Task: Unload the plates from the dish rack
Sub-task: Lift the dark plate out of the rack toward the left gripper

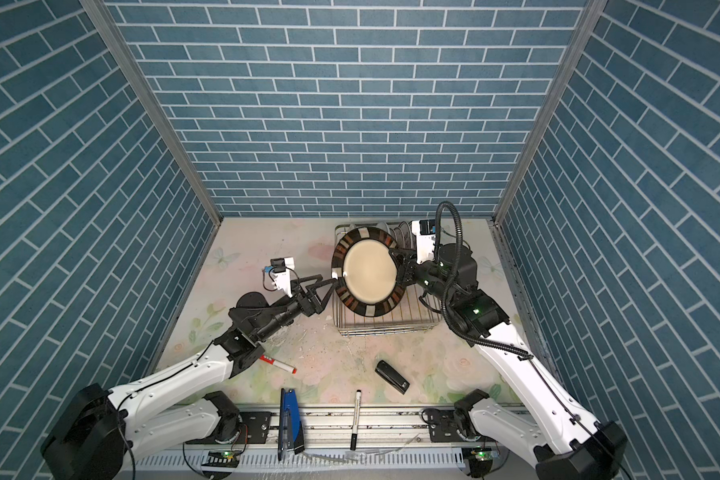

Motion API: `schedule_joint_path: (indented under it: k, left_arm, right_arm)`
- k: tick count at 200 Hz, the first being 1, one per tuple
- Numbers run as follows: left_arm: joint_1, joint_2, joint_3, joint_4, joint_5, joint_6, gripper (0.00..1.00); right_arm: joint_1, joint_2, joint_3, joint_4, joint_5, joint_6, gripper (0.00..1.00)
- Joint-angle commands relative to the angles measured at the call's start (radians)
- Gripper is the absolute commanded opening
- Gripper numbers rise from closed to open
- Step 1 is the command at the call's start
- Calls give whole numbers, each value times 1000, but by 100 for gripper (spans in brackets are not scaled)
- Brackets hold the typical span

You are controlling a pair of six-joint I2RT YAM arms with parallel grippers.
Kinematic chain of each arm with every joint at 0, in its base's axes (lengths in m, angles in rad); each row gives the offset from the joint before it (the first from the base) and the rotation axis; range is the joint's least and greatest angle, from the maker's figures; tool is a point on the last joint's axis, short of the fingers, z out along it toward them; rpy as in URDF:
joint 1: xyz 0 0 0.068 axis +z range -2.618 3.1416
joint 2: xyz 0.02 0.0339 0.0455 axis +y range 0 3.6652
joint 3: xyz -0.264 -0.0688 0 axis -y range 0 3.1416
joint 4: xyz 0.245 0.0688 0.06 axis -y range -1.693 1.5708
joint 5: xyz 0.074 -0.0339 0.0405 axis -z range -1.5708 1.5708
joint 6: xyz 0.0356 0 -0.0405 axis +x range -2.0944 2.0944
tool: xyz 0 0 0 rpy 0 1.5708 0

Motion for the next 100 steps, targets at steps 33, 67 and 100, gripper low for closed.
schedule_joint_path:
  k: [33,67,100]
  left_arm:
    - [-38,26,-2,88,-28,-74,89]
    - [-47,13,-22,110,-3,-120,64]
    - [-46,-23,-47,142,28,-150,53]
  right_arm:
    - [-7,-84,-107,365,-126,205,0]
    - [-29,-51,-132,447,-188,257,0]
    - [-80,7,-172,599,-264,374,0]
